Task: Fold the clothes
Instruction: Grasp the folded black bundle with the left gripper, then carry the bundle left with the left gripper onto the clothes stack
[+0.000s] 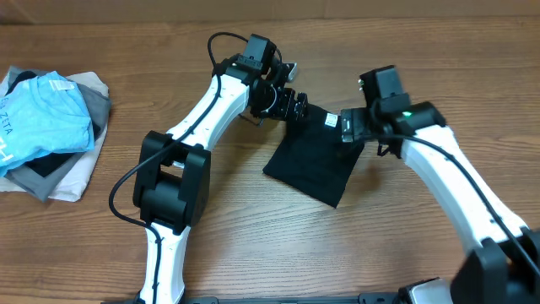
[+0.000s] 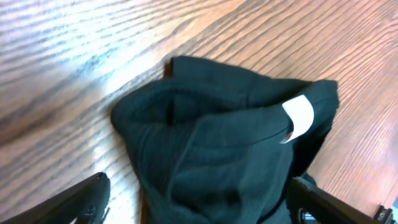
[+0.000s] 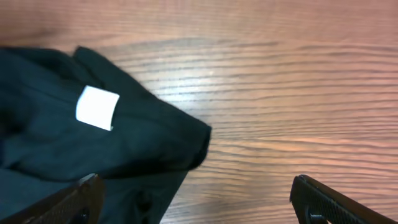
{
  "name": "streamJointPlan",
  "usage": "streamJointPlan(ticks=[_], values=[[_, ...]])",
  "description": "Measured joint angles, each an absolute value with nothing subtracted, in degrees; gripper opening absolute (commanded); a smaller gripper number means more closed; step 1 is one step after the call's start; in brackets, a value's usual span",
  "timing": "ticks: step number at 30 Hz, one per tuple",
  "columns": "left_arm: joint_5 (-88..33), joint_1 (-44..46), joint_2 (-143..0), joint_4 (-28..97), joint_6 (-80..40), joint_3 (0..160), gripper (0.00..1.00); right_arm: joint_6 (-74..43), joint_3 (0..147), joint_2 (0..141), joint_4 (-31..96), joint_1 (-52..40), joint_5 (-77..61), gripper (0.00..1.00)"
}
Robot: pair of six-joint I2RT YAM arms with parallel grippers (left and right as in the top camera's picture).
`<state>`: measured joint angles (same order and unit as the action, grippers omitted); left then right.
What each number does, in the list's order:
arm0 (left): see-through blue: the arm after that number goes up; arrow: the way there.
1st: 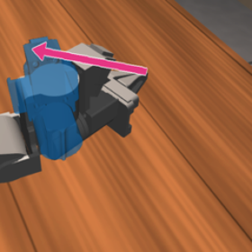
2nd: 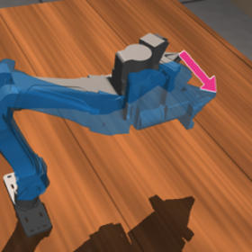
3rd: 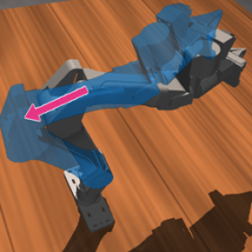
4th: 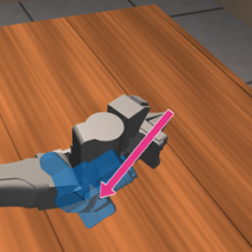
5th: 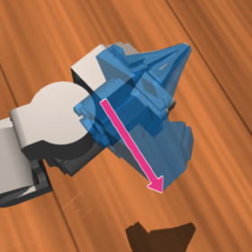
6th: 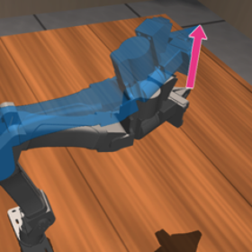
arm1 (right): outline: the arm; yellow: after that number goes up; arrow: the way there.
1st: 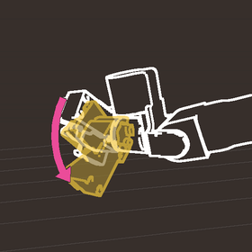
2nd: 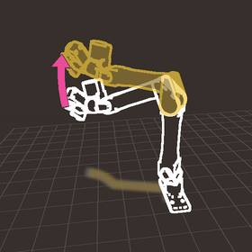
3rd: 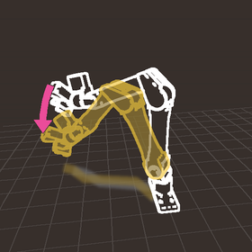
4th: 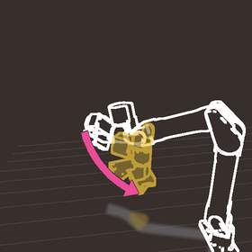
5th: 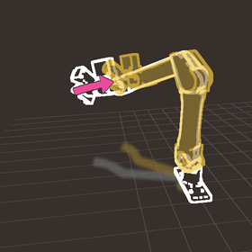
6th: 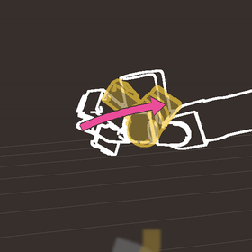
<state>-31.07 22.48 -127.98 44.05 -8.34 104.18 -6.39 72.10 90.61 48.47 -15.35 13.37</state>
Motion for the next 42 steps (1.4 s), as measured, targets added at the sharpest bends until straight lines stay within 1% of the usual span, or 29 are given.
streamJointPlan(ticks=[3,7,13,19,21,23,26,27,28,30,31,38,42], values=[[-31.4,22.4,-128.0,42.9,-8.1,104.2,0.96,-6.4,72.4,89.5,50.4,-15.4,13.0,1.0],[-32.6,22.4,-128.7,40.2,-7.8,104.2,0.95,-6.7,72.4,89.6,53.2,-15.4,11.8,1.0],[-37.3,22.9,-133.0,36.4,-7.5,104.2,0.95,-7.0,72.4,89.6,54.7,-15.4,10.9,1.0],[-37.0,25.3,-135.1,35.7,-7.5,104.2,0.92,-7.2,72.4,89.6,55.4,-15.4,10.7,0.99],[-37.0,26.3,-135.2,35.5,-7.5,104.2,0.88,-7.2,72.4,89.6,55.6,-15.4,10.7,0.99],[-37.1,27.3,-135.5,35.4,-7.5,104.2,0.77,-7.2,72.4,89.6,55.6,-15.4,10.7,0.99],[-37.1,28.4,-135.9,35.4,-7.4,104.2,0.5,-7.3,72.4,89.6,55.9,-15.4,10.7,0.99],[-37.1,28.6,-136.1,35.5,-7.4,104.2,0.45,-7.3,72.4,89.6,56.0,-15.4,10.7,0.99],[-37.1,28.9,-136.4,35.4,-7.6,104.2,0.37,-7.3,72.4,89.6,56.2,-15.4,10.7,0.99],[-37.2,28.9,-136.8,35.2,-7.8,104.2,0.08,-7.3,72.4,89.6,56.4,-15.4,10.7,0.99],[-37.3,28.9,-137.0,35.3,-7.9,104.2,0.04,-7.2,72.4,89.6,56.5,-15.4,10.7,0.99],[-38.3,27.7,-137.0,35.4,-8.1,104.2,0.04,-8.3,72.4,89.6,56.6,-15.1,10.7,1.0],[-38.2,25.2,-136.3,36.1,-8.1,104.2,0.04,-9.3,72.4,89.3,56.6,-13.5,10.7,1.0]])
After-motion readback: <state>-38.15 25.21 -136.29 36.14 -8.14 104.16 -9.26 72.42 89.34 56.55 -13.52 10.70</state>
